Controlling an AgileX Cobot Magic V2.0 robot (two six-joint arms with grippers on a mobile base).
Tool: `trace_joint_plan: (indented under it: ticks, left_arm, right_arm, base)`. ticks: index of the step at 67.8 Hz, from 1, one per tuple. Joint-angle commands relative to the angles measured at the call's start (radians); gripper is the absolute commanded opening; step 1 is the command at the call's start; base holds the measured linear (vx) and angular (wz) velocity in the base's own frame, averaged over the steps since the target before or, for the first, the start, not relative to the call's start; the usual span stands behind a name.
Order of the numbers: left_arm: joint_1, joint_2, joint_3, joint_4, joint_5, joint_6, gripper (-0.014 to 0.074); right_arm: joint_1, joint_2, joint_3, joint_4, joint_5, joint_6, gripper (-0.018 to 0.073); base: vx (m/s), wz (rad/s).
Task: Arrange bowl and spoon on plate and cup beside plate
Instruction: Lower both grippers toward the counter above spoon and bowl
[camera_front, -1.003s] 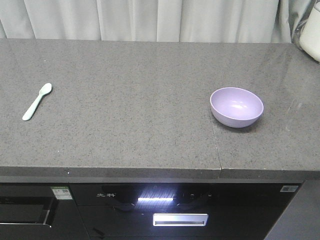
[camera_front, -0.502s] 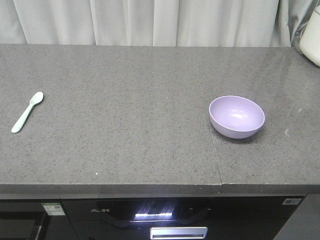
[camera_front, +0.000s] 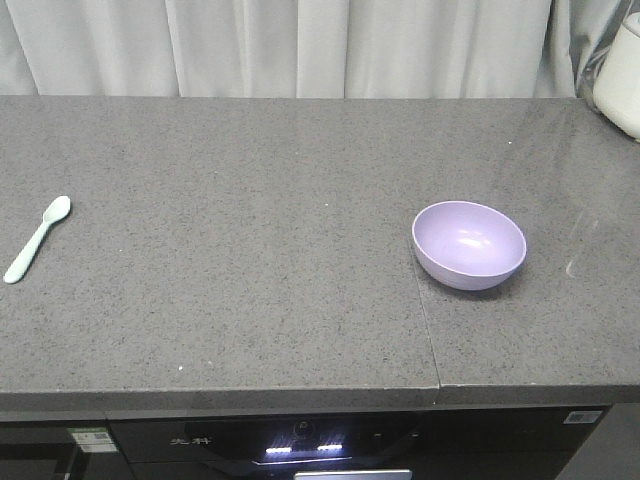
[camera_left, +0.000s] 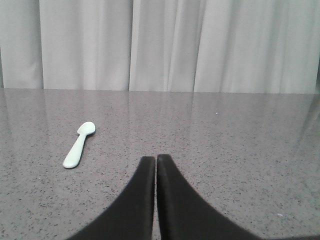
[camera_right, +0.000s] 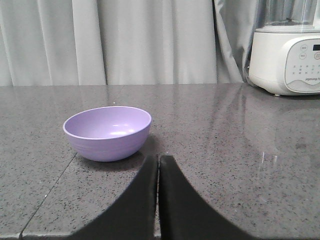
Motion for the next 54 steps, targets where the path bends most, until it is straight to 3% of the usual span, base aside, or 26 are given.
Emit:
trace_joint_plan:
  ticks: [1,54]
  left_arm:
    - [0.004,-0.007,-0.025,-0.009,-0.08,-0.006,-0.0006]
    - [0.004,-0.007,-0.025,-0.009,-0.08,-0.006,-0.0006]
  right_arm:
    - [-0.005,-0.014,0.002,-0.002,-0.076,-0.007,-0.0001]
    - [-0.005,-0.014,0.002,-0.002,-0.076,-0.007,-0.0001]
  base:
    - [0.03,-0.02]
    - [0.04,-0.01]
